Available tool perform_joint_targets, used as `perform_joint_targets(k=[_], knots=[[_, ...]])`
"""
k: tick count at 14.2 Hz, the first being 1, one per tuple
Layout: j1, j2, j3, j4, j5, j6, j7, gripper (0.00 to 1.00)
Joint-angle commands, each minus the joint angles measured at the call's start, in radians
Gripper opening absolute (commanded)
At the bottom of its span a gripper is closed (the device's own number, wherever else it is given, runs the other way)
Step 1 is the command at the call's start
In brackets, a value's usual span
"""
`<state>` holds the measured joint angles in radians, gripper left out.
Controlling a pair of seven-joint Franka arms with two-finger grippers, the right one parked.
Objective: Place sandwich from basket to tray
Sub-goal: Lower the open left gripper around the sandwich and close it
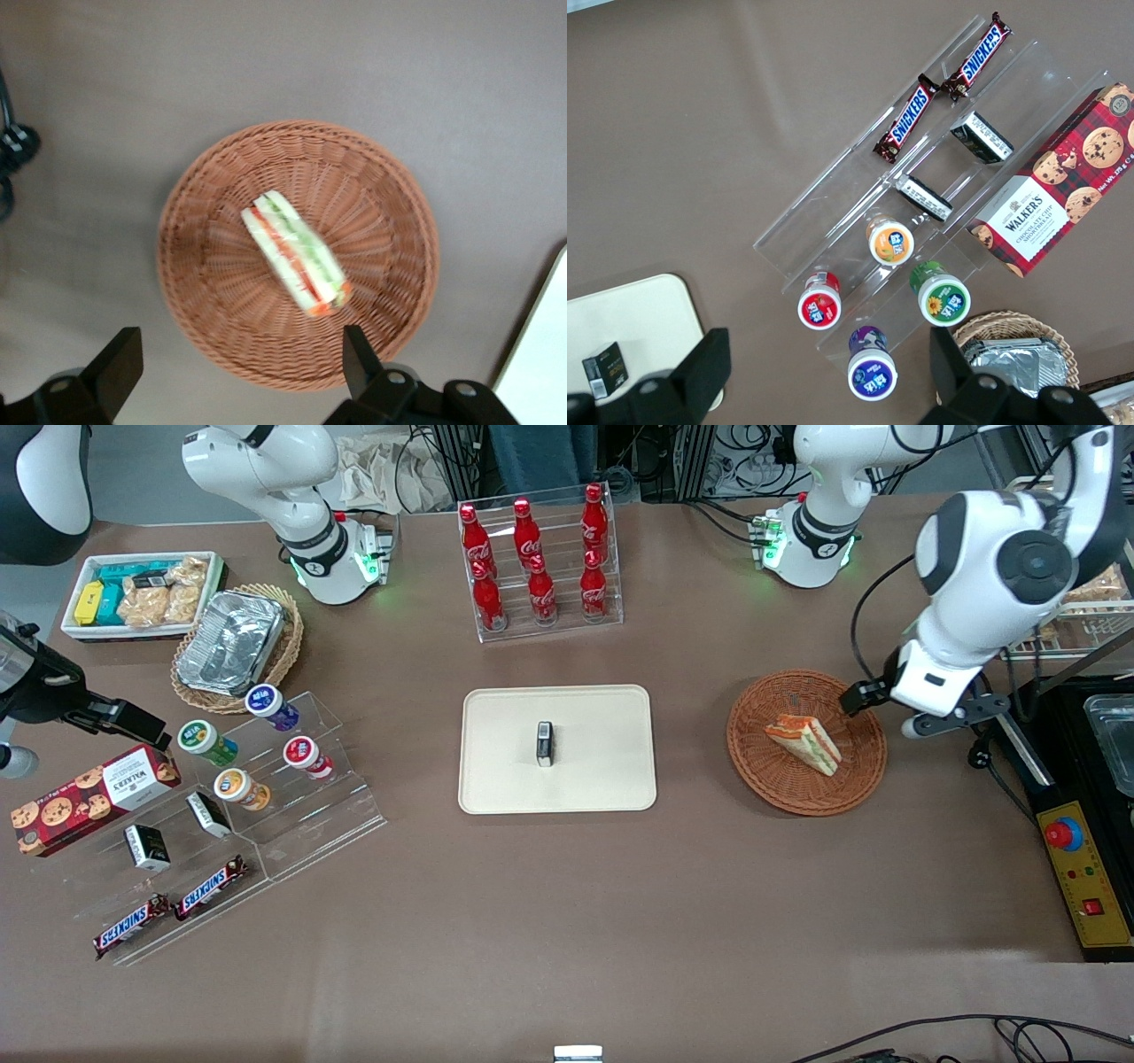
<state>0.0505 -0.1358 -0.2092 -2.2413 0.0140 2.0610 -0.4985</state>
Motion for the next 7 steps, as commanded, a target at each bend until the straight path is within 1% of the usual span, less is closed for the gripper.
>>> perform_joint_targets(k=[1, 4, 7], knots=[[-0.027, 0.057, -0.027, -0.006, 0.003, 0.076, -0.191, 1.00], [-0.043, 0.137, -0.027, -0.018, 0.007, 0.166, -0.389, 1.00], [-0.060, 0.154, -0.025, -0.102, 0.017, 0.282, -0.436, 1.00]])
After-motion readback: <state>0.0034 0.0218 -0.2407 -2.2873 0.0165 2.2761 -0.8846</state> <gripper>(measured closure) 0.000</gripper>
